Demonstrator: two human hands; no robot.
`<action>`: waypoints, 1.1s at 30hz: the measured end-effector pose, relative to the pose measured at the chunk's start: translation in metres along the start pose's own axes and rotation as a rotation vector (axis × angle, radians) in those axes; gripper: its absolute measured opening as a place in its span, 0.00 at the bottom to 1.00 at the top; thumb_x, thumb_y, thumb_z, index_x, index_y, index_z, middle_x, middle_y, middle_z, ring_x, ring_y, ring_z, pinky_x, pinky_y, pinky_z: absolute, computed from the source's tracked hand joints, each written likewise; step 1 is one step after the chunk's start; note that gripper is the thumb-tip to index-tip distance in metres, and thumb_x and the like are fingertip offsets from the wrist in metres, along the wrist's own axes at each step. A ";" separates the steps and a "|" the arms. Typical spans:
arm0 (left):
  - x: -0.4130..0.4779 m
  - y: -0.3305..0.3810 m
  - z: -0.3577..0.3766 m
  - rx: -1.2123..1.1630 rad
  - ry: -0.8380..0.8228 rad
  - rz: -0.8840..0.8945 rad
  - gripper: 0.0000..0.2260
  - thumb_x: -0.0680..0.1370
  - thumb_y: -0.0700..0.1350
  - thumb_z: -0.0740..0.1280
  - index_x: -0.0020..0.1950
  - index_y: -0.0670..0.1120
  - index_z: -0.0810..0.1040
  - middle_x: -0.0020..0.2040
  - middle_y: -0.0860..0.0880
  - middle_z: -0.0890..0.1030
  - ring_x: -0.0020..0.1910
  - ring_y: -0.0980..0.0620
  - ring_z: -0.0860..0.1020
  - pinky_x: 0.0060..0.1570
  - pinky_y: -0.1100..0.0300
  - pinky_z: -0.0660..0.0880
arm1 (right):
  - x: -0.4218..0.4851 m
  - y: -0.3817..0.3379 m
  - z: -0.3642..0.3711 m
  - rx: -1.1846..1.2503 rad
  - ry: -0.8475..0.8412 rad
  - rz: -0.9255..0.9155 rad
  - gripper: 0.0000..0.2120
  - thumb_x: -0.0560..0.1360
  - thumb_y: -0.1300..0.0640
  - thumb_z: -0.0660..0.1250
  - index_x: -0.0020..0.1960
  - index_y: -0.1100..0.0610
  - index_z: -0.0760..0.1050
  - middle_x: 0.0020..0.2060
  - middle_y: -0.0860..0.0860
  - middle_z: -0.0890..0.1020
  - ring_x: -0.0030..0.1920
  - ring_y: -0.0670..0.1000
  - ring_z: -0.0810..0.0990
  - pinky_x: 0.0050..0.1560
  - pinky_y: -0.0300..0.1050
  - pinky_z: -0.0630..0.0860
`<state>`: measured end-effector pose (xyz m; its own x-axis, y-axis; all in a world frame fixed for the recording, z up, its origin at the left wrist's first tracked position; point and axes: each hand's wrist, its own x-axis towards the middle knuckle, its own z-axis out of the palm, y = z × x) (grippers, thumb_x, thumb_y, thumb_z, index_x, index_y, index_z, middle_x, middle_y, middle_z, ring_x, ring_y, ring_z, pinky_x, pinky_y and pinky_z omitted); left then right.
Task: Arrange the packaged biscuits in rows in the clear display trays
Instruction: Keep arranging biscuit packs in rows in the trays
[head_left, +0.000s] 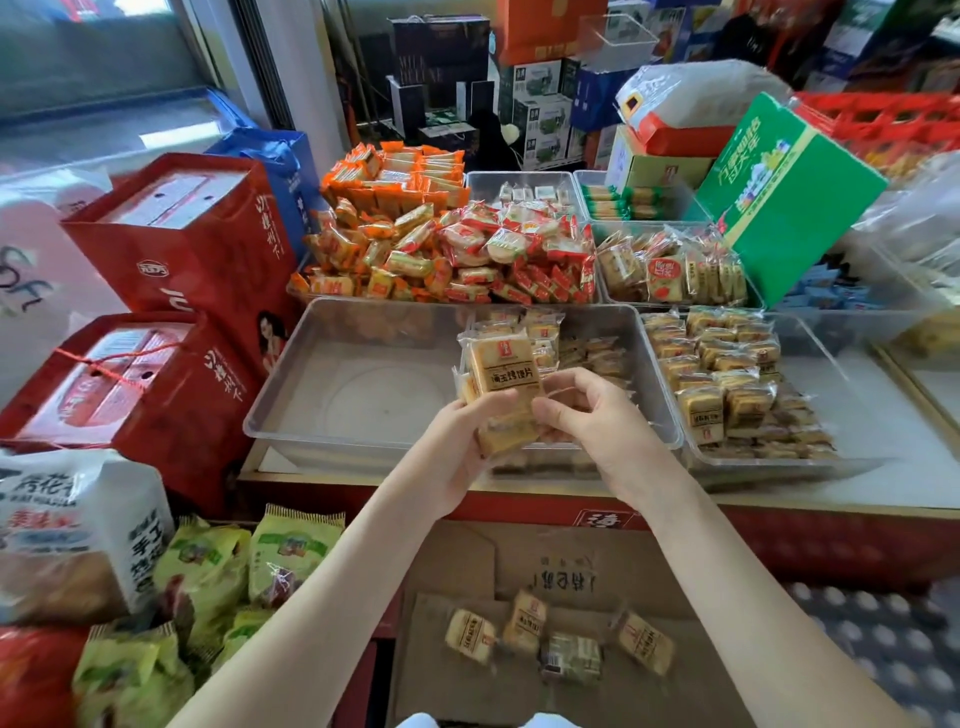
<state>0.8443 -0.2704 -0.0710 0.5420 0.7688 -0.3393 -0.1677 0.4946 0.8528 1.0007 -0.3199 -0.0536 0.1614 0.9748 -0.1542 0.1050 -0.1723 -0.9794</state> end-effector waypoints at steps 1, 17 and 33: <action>0.000 0.001 0.000 0.006 -0.007 -0.001 0.23 0.74 0.47 0.68 0.68 0.45 0.73 0.59 0.43 0.82 0.54 0.47 0.82 0.49 0.59 0.80 | -0.002 0.001 -0.001 0.011 -0.003 -0.020 0.09 0.75 0.62 0.70 0.54 0.52 0.77 0.42 0.47 0.84 0.45 0.46 0.82 0.47 0.39 0.79; -0.013 0.001 0.012 -0.159 -0.008 0.004 0.21 0.75 0.54 0.65 0.66 0.48 0.74 0.56 0.46 0.84 0.55 0.47 0.82 0.55 0.54 0.79 | -0.017 0.002 0.001 0.234 0.033 -0.184 0.17 0.77 0.72 0.63 0.56 0.52 0.76 0.42 0.50 0.78 0.48 0.48 0.78 0.55 0.45 0.78; -0.021 -0.008 0.027 -0.058 0.130 0.171 0.12 0.80 0.50 0.63 0.62 0.48 0.75 0.54 0.48 0.84 0.54 0.50 0.82 0.54 0.58 0.76 | -0.019 -0.009 0.015 0.557 0.212 0.052 0.09 0.80 0.63 0.61 0.44 0.61 0.77 0.33 0.51 0.80 0.34 0.47 0.77 0.36 0.37 0.77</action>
<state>0.8562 -0.3012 -0.0603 0.3914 0.8875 -0.2431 -0.2973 0.3720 0.8793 0.9816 -0.3345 -0.0436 0.3512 0.9075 -0.2304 -0.4297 -0.0624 -0.9008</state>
